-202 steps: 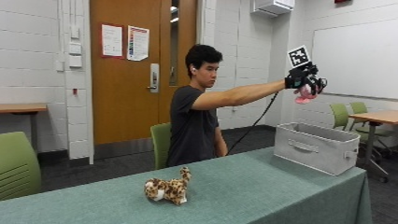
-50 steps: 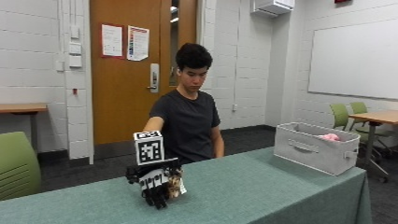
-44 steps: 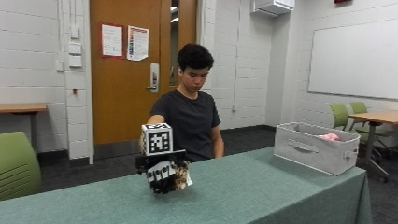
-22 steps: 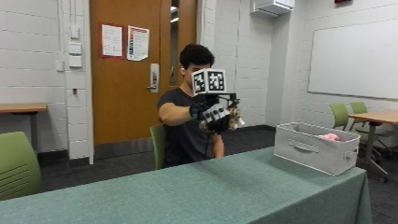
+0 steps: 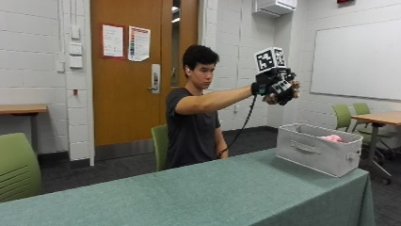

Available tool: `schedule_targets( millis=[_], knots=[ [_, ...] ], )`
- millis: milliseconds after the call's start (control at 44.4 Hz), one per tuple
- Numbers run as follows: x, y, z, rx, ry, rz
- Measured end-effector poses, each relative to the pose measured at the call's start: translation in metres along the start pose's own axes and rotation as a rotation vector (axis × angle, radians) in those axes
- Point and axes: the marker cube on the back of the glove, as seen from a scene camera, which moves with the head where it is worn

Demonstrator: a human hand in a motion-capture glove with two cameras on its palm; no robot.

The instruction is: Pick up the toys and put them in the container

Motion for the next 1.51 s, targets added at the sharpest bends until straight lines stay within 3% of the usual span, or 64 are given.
schedule_targets(
  millis=[450, 563, 698, 788, 833, 901, 1058, 1193, 1283, 1509],
  knots=[
    [-0.281, -0.015, 0.003, 0.088, -0.053, -0.294],
    [-0.264, -0.032, 0.011, 0.098, -0.195, -0.399],
    [-0.298, -0.028, 0.023, 0.094, -0.271, -0.437],
    [-0.314, -0.03, 0.033, 0.046, -0.285, -0.305],
    [-0.308, -0.031, 0.048, -0.03, -0.183, -0.275],
    [-0.289, -0.03, 0.071, -0.116, 0.02, -0.354],
    [-0.257, -0.034, 0.075, -0.124, 0.15, -0.301],
    [-0.286, -0.011, 0.055, -0.146, -0.138, -0.431],
    [-0.306, 0.003, 0.053, -0.121, 0.001, -0.303],
    [-0.214, 0.018, 0.043, -0.076, 0.115, -0.255]
  ],
)
